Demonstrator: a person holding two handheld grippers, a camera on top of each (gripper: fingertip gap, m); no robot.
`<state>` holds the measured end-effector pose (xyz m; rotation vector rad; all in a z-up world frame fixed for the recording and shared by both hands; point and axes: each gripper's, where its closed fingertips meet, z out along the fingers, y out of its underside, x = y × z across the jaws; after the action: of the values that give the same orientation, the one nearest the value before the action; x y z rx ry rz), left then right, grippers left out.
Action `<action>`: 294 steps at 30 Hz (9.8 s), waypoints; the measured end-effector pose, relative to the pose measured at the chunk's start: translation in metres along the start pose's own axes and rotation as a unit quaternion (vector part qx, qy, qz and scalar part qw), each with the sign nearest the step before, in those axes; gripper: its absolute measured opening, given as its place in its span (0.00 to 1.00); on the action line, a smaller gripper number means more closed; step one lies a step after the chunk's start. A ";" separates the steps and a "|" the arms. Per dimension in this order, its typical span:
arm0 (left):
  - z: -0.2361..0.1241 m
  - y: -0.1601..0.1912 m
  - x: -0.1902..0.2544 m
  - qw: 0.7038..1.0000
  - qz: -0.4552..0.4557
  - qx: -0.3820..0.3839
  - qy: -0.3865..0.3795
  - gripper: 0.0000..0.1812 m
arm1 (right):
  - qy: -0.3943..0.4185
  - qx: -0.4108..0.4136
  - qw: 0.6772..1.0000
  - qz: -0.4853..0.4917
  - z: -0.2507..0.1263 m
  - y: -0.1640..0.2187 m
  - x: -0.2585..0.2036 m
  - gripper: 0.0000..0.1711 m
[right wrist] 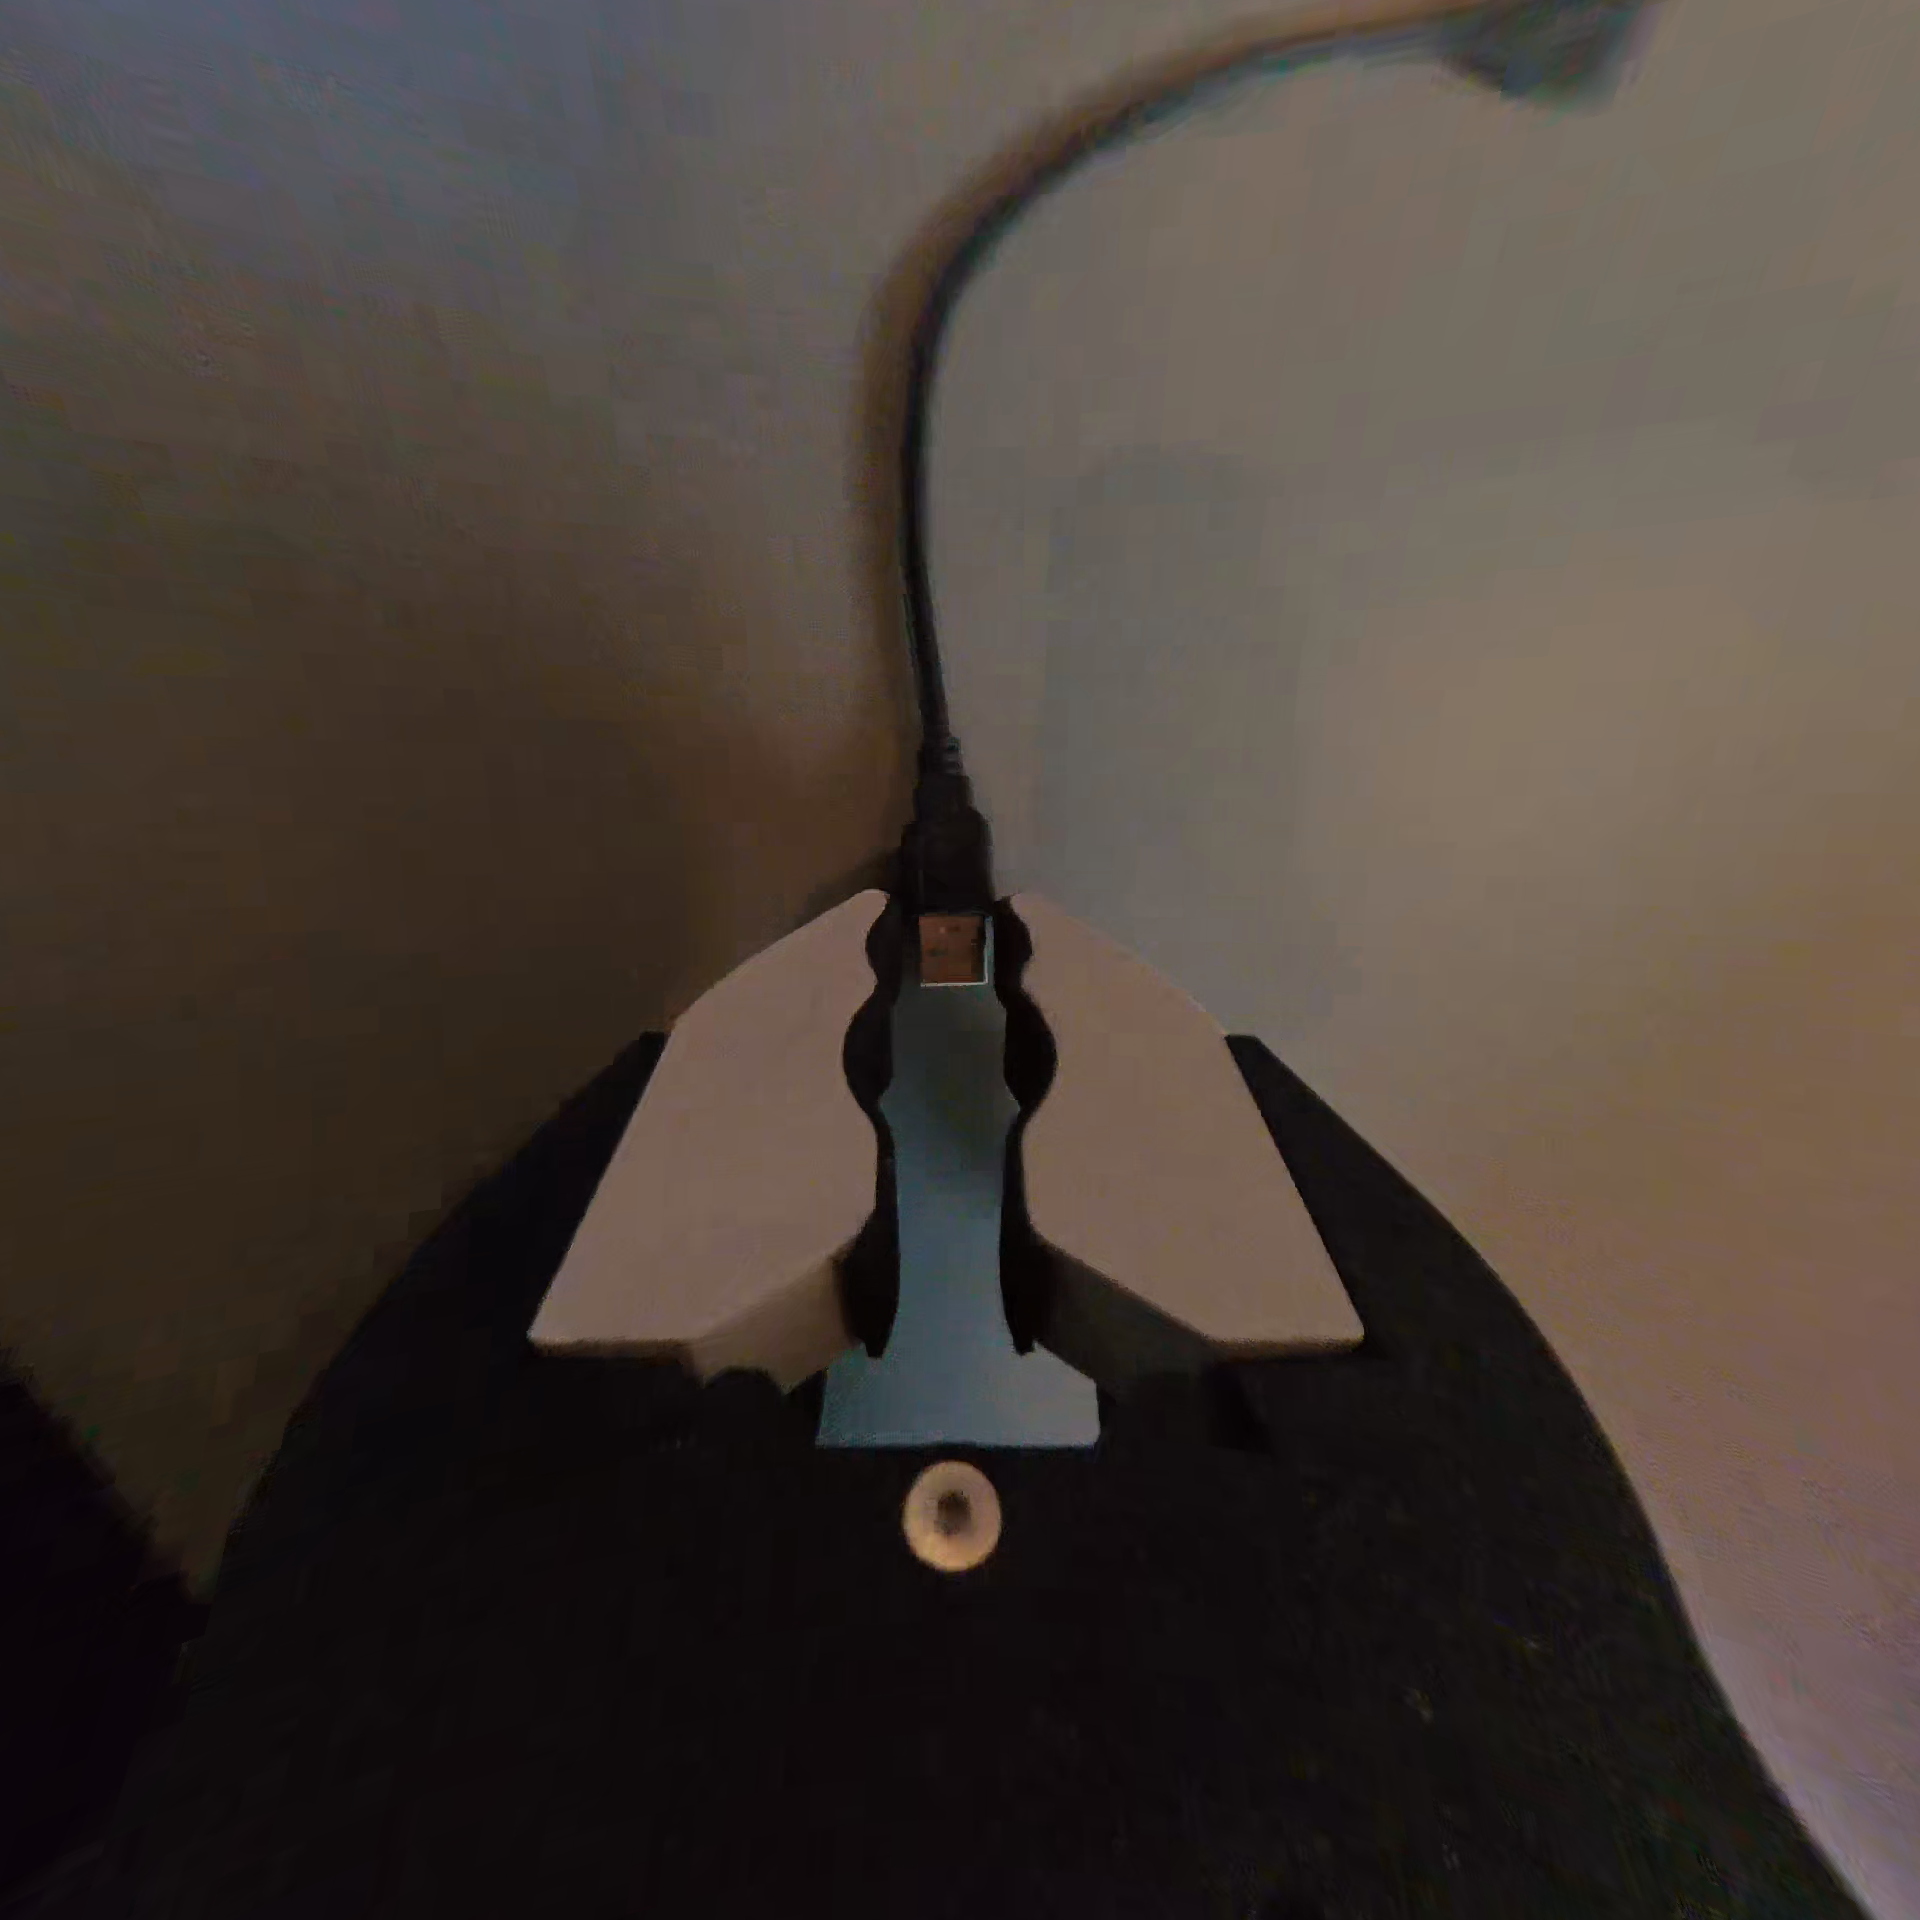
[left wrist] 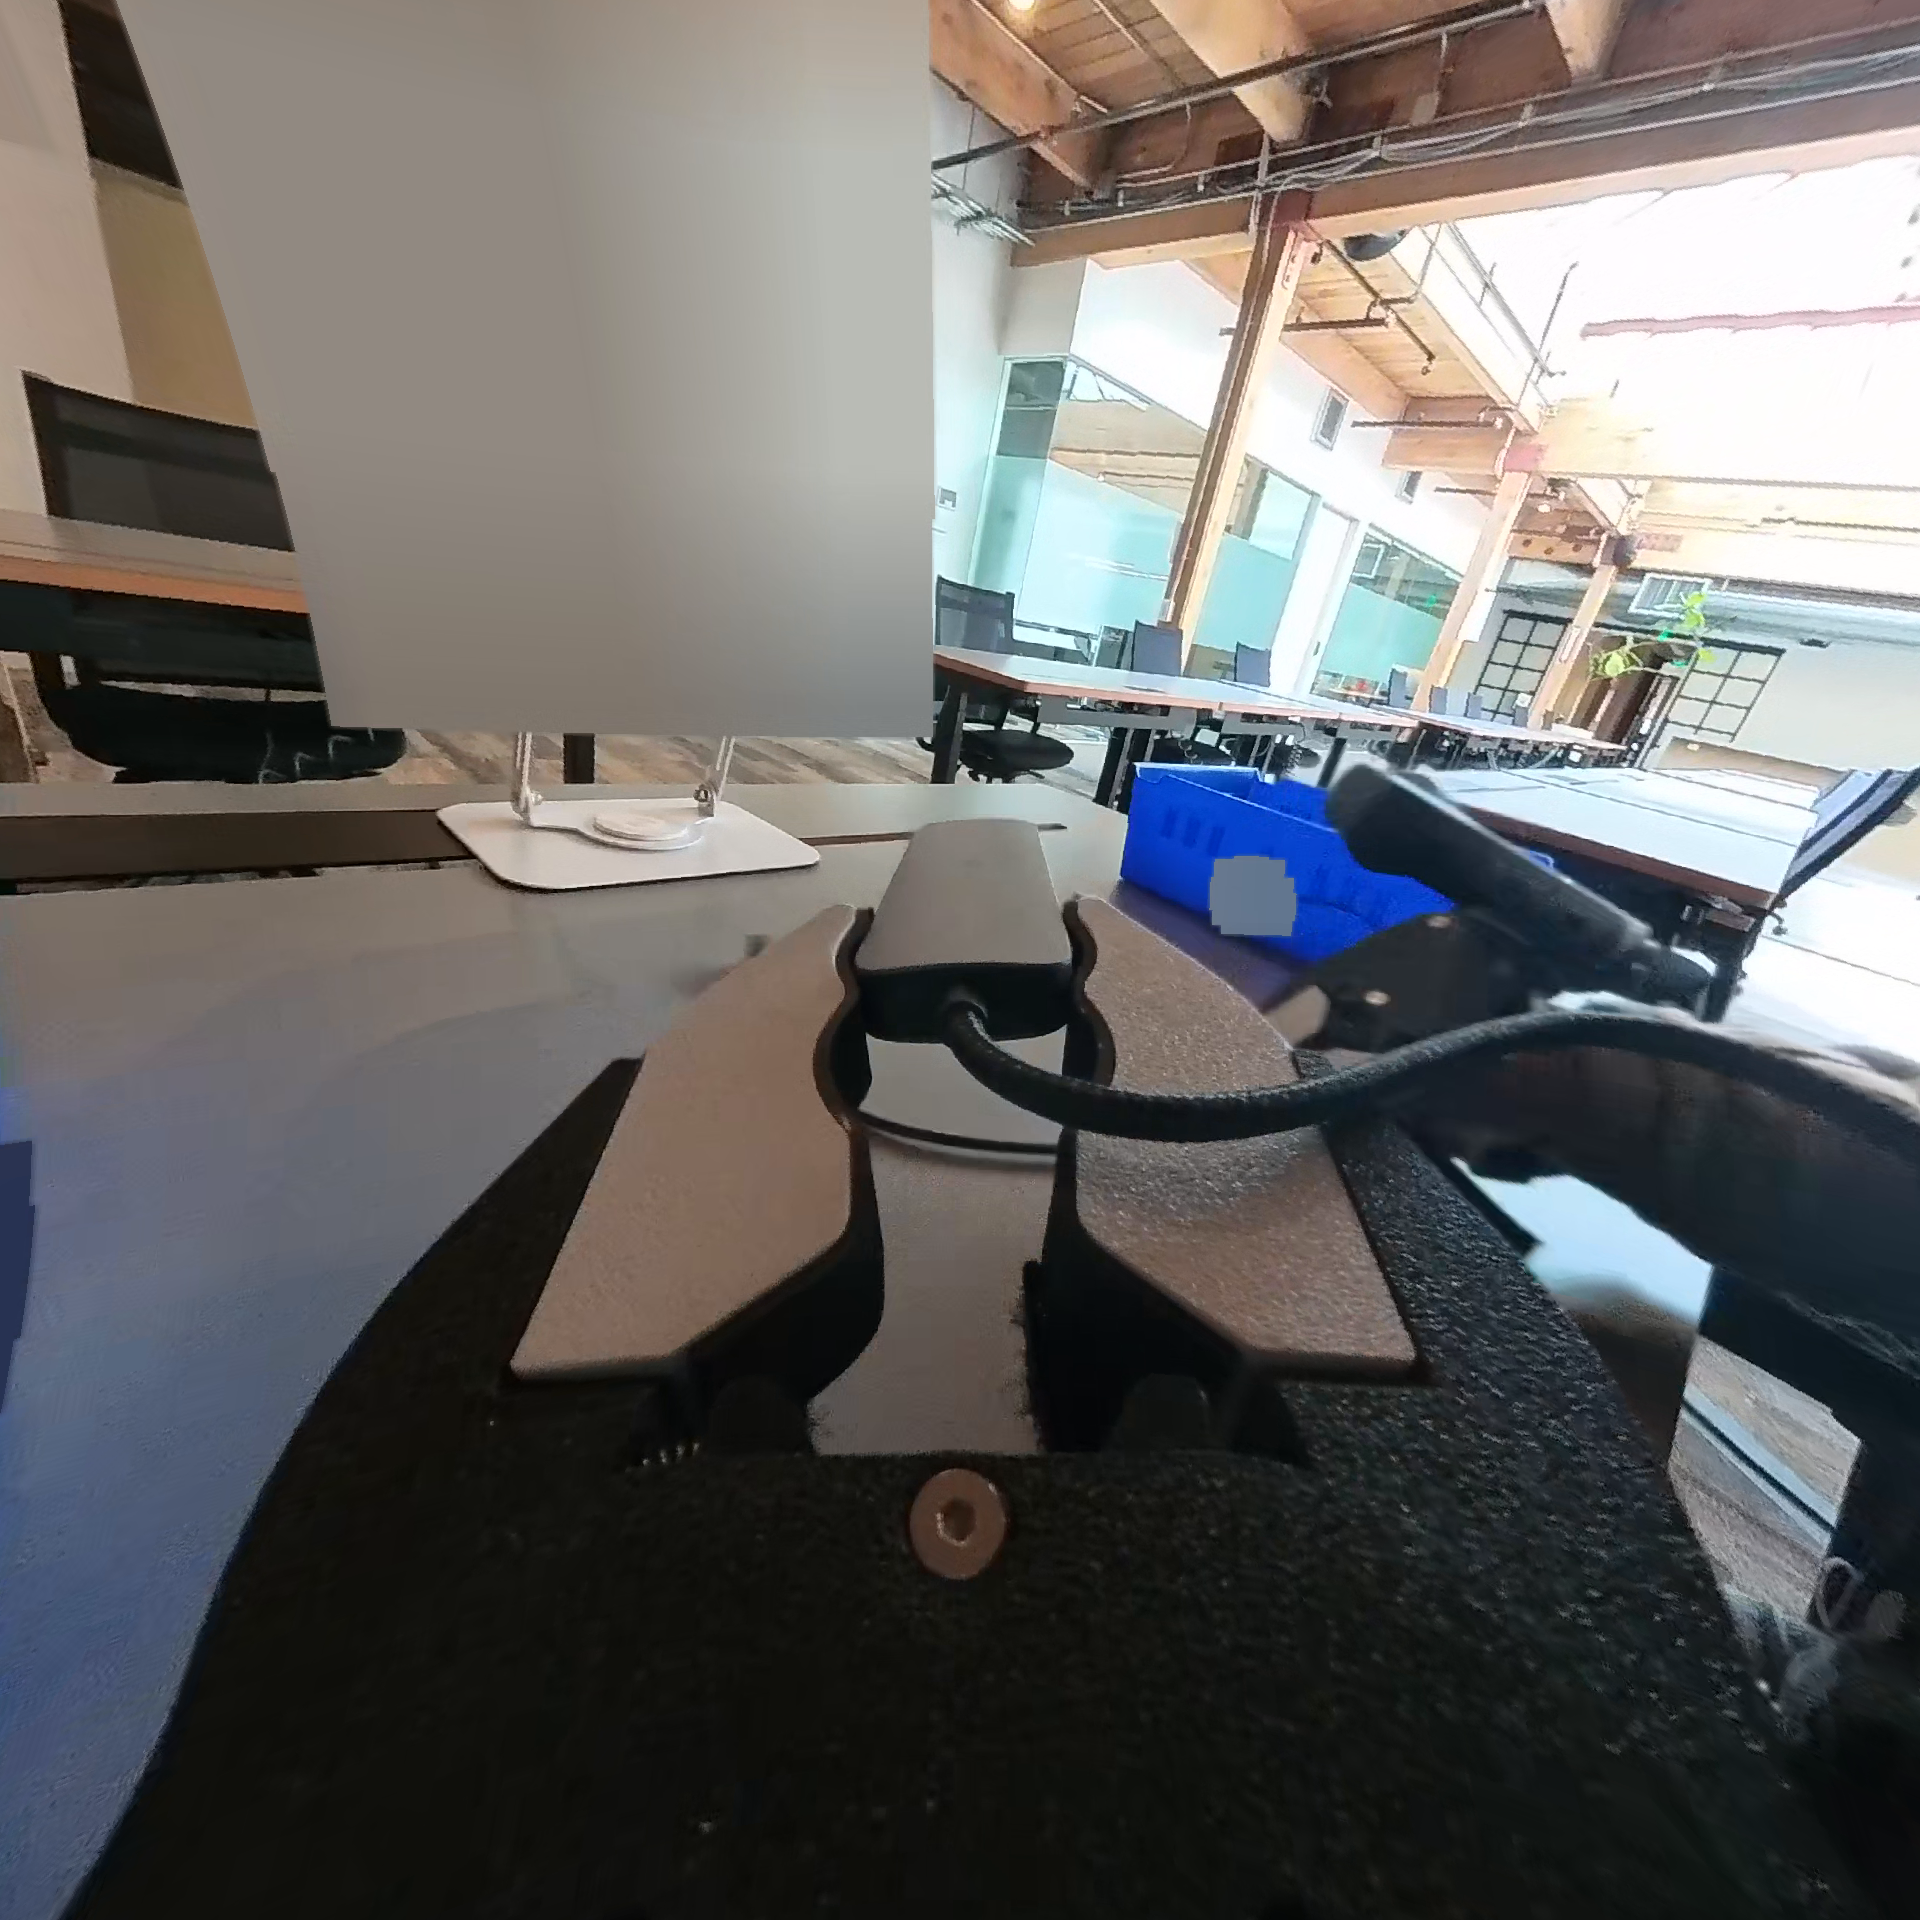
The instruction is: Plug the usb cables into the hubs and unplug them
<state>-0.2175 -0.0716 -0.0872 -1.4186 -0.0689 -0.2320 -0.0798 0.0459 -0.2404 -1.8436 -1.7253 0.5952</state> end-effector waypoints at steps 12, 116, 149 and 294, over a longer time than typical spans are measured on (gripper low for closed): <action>0.008 -0.001 0.014 0.999 0.016 -0.005 0.039 0.19 | -0.261 0.007 0.815 -0.517 -0.038 -0.016 -0.040 0.19; 0.026 0.060 -0.020 0.933 0.301 -0.085 -0.177 0.19 | -0.193 0.094 0.975 -0.062 0.026 -0.138 -0.063 0.09; 0.027 0.061 -0.012 0.907 0.375 -0.090 -0.168 0.19 | -0.221 0.094 0.969 -0.054 0.020 -0.137 -0.066 0.09; 0.027 0.005 0.022 0.956 0.287 0.022 -0.058 0.19 | -0.237 0.169 0.956 -0.042 -0.035 -0.157 -0.077 0.09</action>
<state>-0.1926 -0.0472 -0.0838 -1.3484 0.2387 0.3321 -0.1826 -0.0281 -0.1146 -1.4547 -1.8353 1.2911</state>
